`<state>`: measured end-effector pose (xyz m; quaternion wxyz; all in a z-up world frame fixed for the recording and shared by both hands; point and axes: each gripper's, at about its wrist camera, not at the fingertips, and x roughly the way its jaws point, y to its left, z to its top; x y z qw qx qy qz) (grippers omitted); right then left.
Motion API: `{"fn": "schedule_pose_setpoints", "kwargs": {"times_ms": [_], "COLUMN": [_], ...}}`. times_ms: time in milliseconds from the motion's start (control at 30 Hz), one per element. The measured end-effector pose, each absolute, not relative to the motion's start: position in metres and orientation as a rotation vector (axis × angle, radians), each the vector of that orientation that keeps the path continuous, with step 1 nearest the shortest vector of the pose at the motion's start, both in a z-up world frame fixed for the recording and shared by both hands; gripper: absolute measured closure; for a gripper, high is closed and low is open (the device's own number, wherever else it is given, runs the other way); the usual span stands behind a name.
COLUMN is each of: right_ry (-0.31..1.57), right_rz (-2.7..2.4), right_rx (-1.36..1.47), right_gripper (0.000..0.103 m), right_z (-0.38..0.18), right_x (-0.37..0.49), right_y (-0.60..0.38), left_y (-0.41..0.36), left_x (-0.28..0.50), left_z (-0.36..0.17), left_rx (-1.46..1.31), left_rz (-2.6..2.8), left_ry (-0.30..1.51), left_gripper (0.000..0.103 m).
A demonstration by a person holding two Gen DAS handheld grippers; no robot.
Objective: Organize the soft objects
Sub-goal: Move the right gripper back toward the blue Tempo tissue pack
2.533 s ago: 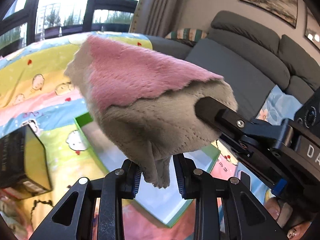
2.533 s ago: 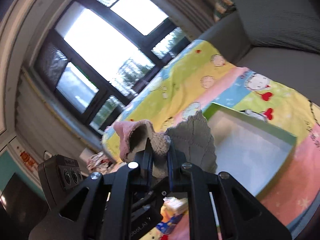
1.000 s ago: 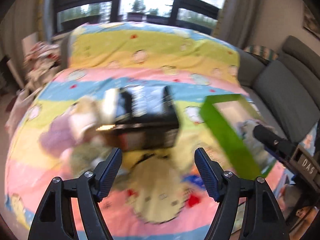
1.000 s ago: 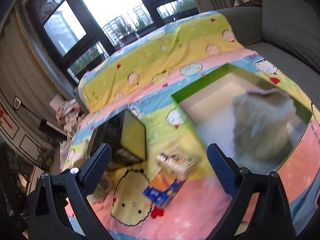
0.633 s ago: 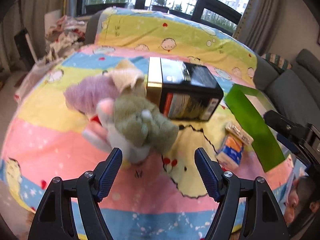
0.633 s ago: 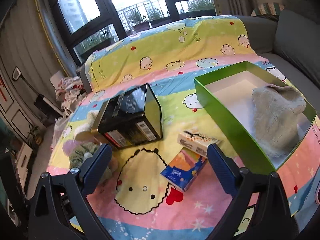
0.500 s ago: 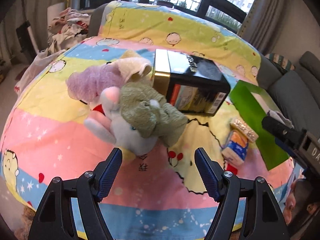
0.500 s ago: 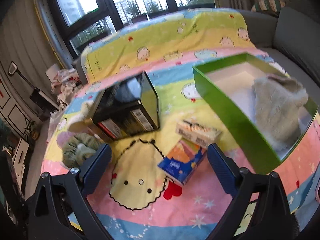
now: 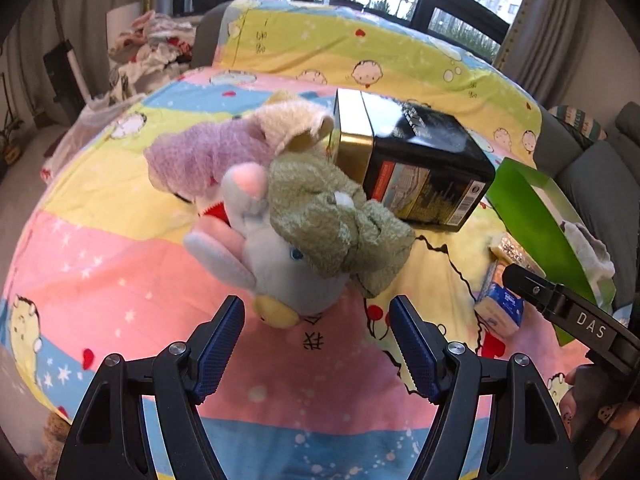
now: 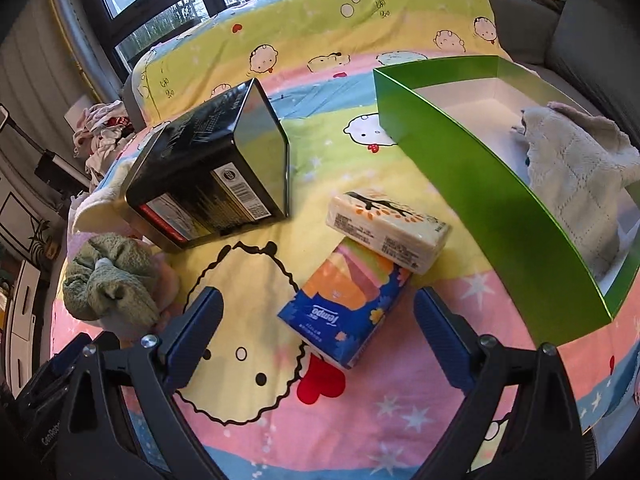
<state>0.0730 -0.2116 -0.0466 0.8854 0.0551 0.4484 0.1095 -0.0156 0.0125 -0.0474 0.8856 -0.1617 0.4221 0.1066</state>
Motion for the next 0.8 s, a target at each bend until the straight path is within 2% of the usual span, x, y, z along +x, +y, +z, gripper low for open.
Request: {"fn": "schedule_pose_setpoints", "kwargs": {"times_ms": [400,500,567,800], "right_ry": [1.013,1.051,1.051,1.068], "right_rz": [0.25,0.229,0.209,0.4], "right_rx": [0.133,0.12,0.092,0.096], "right_gripper": [0.008,0.019,0.034,0.035], "right_z": [-0.064,-0.074,-0.077,-0.073], "right_x": [0.083,0.088,0.089,0.083], "right_y": [-0.209,-0.205,-0.203,-0.187], "left_y": [0.013,0.015,0.014,0.014], "left_x": [-0.018,-0.019,-0.02,-0.021], "left_z": [-0.05,-0.05,-0.049,-0.047], "left_rx": [-0.37,-0.376,-0.381,-0.39], "left_rz": [0.22,0.213,0.208,0.202], "left_ry": [0.899,0.904,0.903,0.899], "left_gripper": [0.028,0.028,0.028,0.028]}}
